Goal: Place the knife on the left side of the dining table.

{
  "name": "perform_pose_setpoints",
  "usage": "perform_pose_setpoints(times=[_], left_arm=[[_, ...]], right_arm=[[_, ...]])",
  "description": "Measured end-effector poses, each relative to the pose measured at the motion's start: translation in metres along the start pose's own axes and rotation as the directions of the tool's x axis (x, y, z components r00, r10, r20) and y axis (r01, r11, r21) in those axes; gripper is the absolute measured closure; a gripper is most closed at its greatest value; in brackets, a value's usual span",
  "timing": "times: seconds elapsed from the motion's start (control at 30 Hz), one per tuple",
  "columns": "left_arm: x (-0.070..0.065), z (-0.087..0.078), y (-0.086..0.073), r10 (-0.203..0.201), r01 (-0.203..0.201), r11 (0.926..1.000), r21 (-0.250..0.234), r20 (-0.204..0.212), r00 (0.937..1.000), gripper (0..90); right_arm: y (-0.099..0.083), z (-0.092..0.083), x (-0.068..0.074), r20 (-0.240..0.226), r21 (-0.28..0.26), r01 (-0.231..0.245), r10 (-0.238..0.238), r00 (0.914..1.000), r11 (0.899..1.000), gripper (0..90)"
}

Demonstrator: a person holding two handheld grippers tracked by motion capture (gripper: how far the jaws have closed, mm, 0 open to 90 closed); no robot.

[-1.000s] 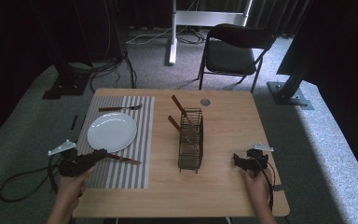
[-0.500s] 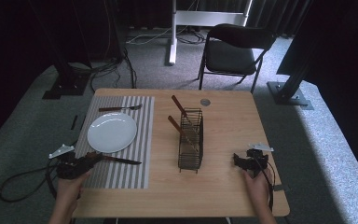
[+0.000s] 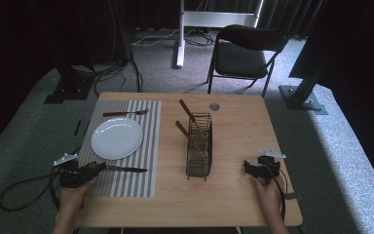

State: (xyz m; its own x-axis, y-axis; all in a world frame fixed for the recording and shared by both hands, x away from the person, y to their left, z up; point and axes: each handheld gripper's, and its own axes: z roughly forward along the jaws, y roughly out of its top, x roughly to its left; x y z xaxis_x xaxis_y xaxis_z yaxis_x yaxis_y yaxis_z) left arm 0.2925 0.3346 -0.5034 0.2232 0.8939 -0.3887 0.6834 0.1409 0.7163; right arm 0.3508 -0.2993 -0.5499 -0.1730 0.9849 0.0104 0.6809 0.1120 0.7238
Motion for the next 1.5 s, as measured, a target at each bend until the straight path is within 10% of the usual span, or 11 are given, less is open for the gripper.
perform_pose_setpoints(times=[0.7,1.1,1.5], left_arm=[[0.015,0.026,-0.002,-0.031,0.044,0.9943,0.097,-0.136,0.9902,35.8],[0.008,0.034,-0.003,0.091,-0.058,0.9907,0.123,-0.279,0.956,32.6],[0.0,0.003,-0.026,0.106,-0.097,0.9936,0.057,-0.184,0.9772,31.6]], right_arm=[[0.0,0.0,0.0,0.0,0.0,0.0,0.0,1.0,1.0,12.3],[0.0,0.0,0.0,0.0,0.0,0.0,0.0,1.0,1.0,12.3],[0.0,0.0,0.0,0.0,0.0,0.0,0.0,1.0,1.0,12.3]])
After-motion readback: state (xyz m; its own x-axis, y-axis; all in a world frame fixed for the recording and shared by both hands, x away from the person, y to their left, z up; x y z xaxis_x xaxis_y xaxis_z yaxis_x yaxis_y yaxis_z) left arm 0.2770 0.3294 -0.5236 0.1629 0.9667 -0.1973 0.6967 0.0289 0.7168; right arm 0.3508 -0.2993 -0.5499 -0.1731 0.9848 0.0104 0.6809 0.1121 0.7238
